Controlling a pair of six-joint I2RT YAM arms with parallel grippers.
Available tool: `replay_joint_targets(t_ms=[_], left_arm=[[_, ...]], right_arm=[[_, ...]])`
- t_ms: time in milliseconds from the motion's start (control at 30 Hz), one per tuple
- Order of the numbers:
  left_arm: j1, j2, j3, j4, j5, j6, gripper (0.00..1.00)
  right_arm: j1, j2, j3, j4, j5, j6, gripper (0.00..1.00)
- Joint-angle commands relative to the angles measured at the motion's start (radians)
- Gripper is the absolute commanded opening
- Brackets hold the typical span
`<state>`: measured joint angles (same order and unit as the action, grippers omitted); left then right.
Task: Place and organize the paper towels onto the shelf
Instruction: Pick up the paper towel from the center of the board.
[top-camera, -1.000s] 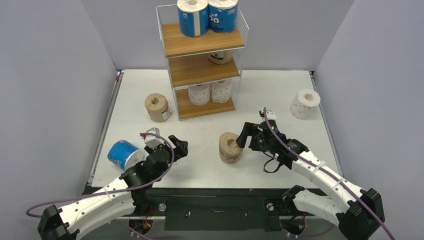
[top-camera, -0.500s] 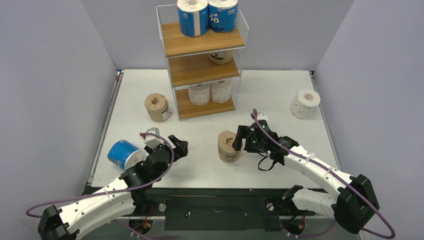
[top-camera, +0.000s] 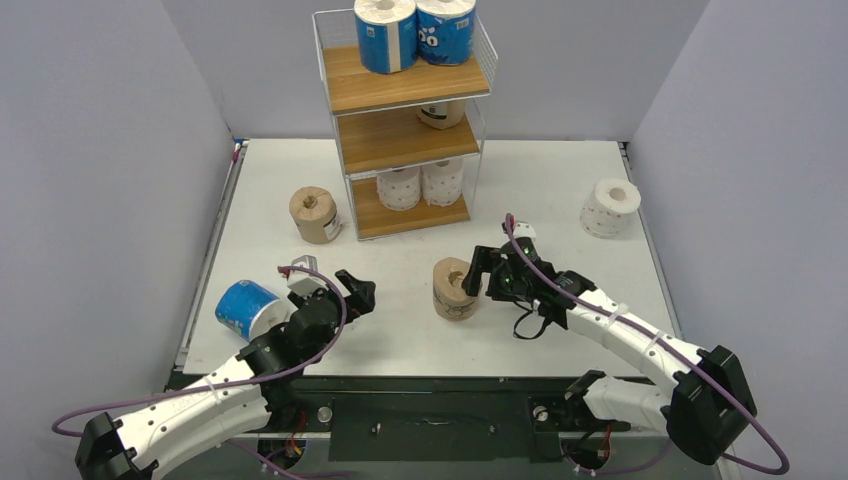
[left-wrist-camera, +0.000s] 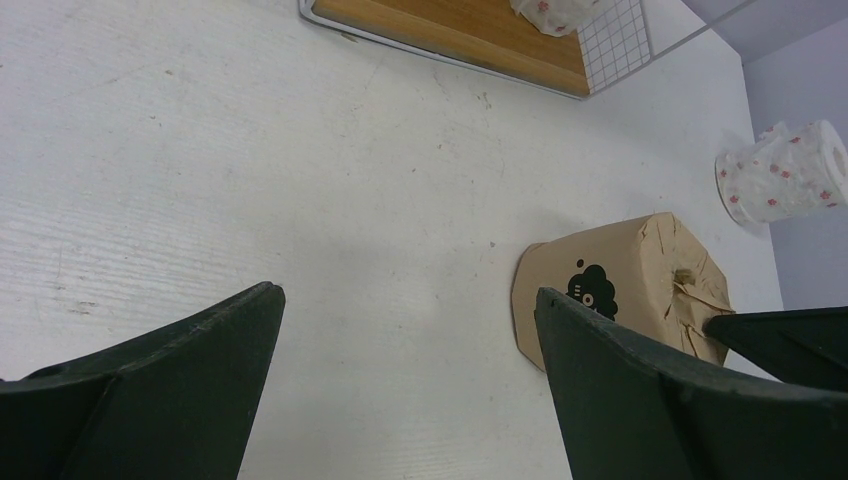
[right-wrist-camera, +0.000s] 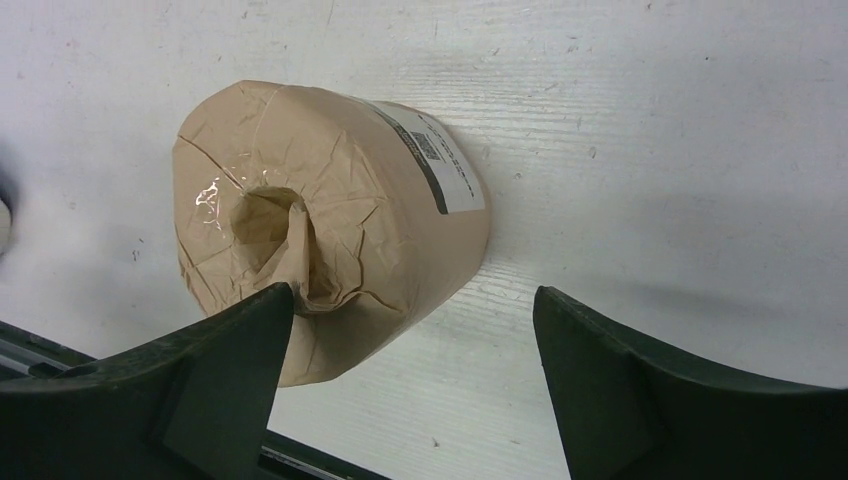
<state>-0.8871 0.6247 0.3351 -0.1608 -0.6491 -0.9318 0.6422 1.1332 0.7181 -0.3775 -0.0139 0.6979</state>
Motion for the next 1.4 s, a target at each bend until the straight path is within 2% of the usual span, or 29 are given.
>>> replay_joint_targets(t_ms=[0,200,500,933,1367], left_arm=[[0.004,0.004,-0.001,0.042,-0.005,-0.002,0.97],[0.004,0.009,0.002,0.041,-0.003,-0.001,0.97],[0.004,-0.002,-0.006,0.034,-0.006,-0.005,0.97],[0.004,0.016,-0.007,0.043,-0.008,-0.006,0.97],[0.005,0.026,-0.012,0.059,-0.008,-0.002,0.96]], right_arm=[[0.000,-0.043,0.050,0.006,0.023,0.016,0.86],[-0.014,-0.040,0.063,0.008,0.023,0.019,0.89],[-0.031,0.043,0.043,0.038,-0.014,0.005,0.80],[-0.028,0.162,0.056,0.052,-0.032,-0.025,0.80],[-0.024,0.252,0.103,-0.002,0.011,-0.063,0.69]])
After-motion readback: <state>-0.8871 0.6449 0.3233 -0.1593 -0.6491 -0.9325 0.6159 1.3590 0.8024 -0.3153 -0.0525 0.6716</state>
